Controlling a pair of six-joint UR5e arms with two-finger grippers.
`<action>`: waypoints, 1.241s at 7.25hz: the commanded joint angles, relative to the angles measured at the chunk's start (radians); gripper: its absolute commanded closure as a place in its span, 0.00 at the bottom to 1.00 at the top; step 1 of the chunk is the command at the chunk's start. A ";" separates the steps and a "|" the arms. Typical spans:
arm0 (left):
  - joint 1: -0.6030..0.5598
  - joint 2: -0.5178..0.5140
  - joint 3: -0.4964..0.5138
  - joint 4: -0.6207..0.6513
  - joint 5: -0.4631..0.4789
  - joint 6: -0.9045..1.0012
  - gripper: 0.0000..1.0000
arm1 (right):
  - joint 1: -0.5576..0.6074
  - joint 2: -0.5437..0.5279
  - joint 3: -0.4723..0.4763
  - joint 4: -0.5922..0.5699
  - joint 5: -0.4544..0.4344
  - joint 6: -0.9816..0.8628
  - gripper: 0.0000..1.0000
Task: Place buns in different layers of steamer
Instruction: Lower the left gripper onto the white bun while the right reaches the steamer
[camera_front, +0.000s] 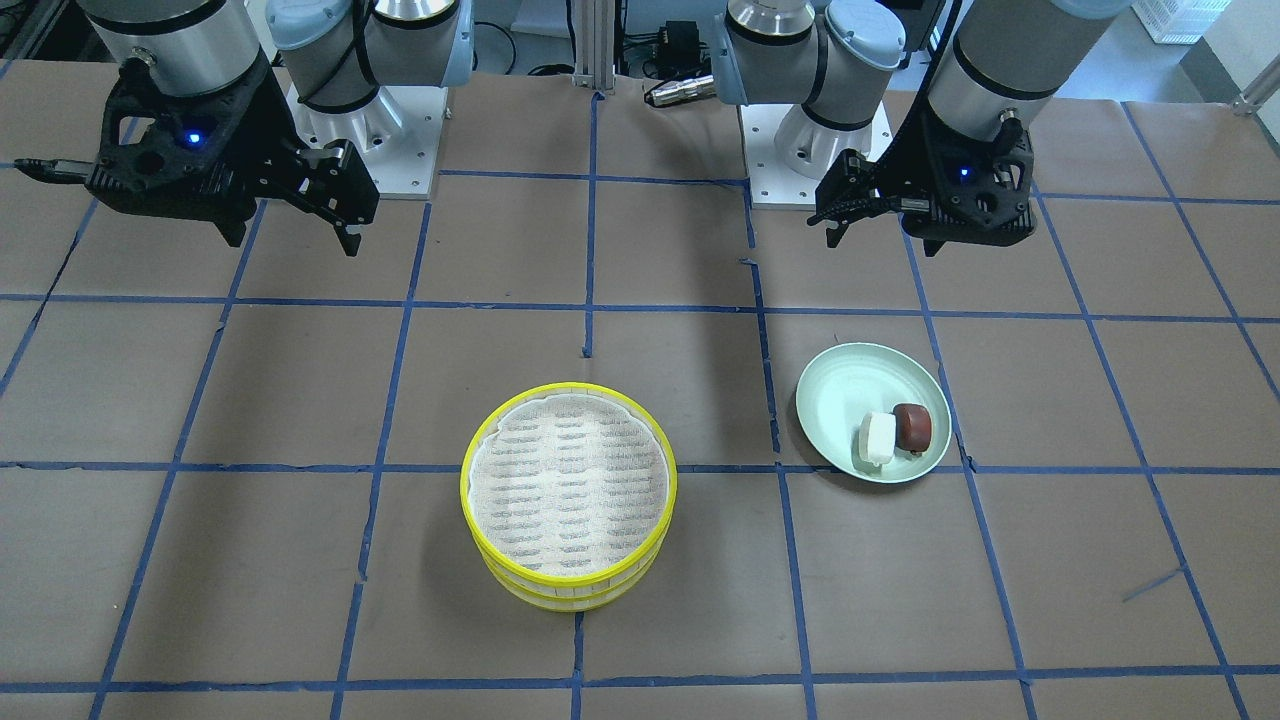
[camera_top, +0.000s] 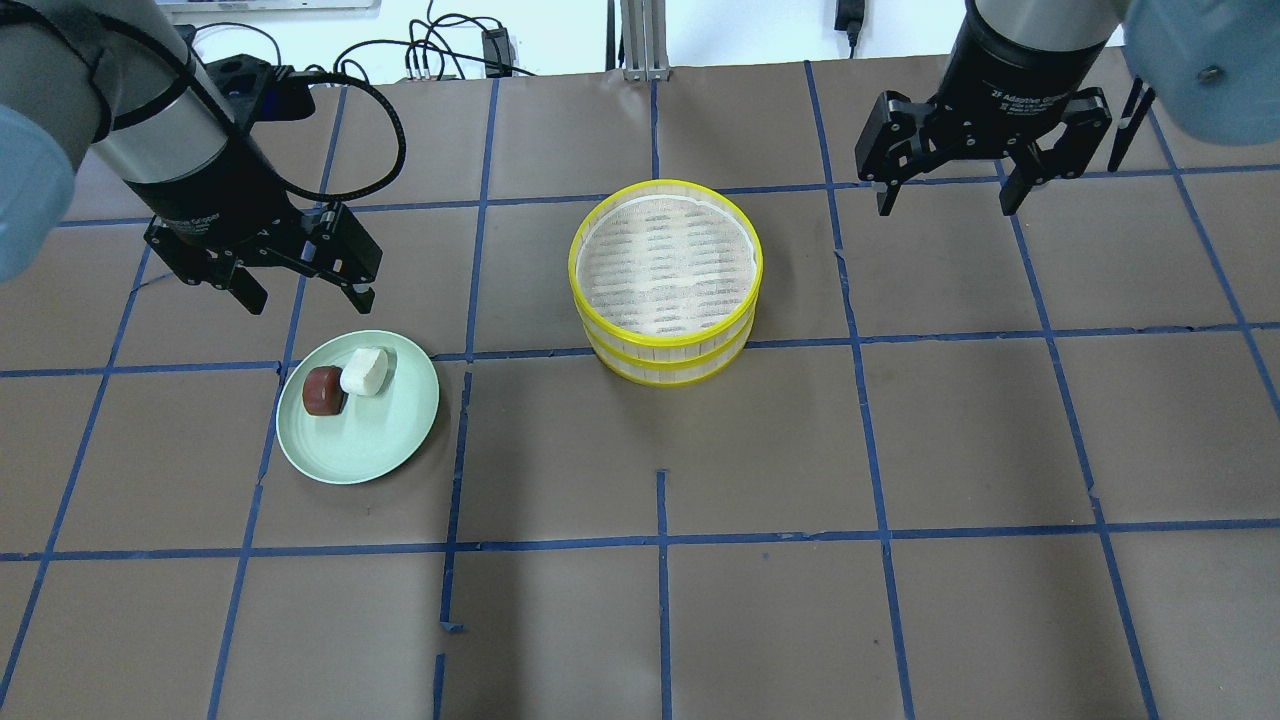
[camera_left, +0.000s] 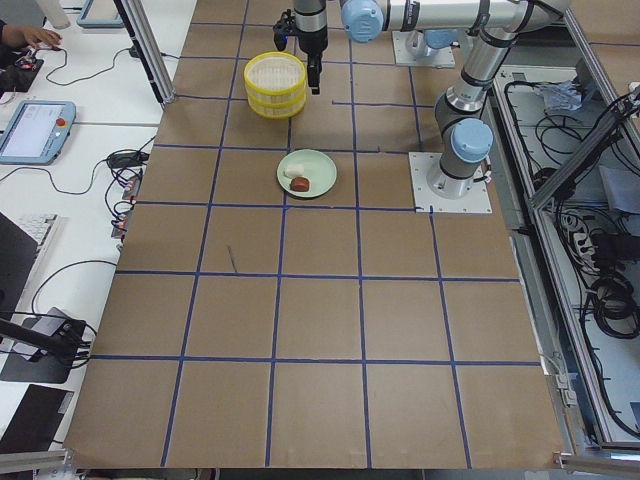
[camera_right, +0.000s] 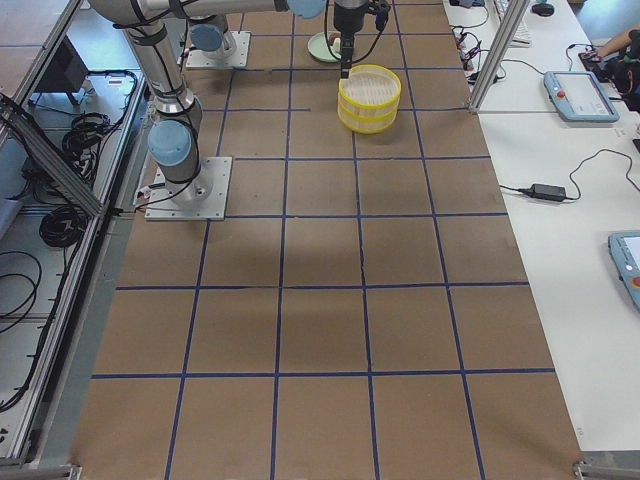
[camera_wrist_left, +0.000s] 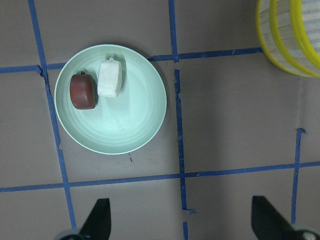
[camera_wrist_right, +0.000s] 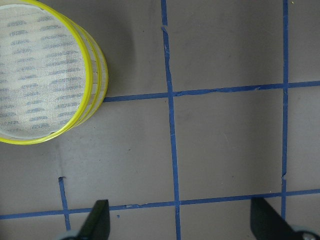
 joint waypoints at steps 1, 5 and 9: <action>-0.001 0.000 0.000 0.001 -0.001 0.000 0.00 | 0.000 0.003 0.001 -0.007 0.002 0.008 0.00; 0.001 0.000 -0.002 -0.004 0.004 0.010 0.00 | 0.000 0.032 -0.013 -0.020 -0.002 0.020 0.00; 0.005 -0.144 -0.162 0.237 0.019 0.067 0.00 | 0.036 0.306 -0.010 -0.329 0.029 0.132 0.00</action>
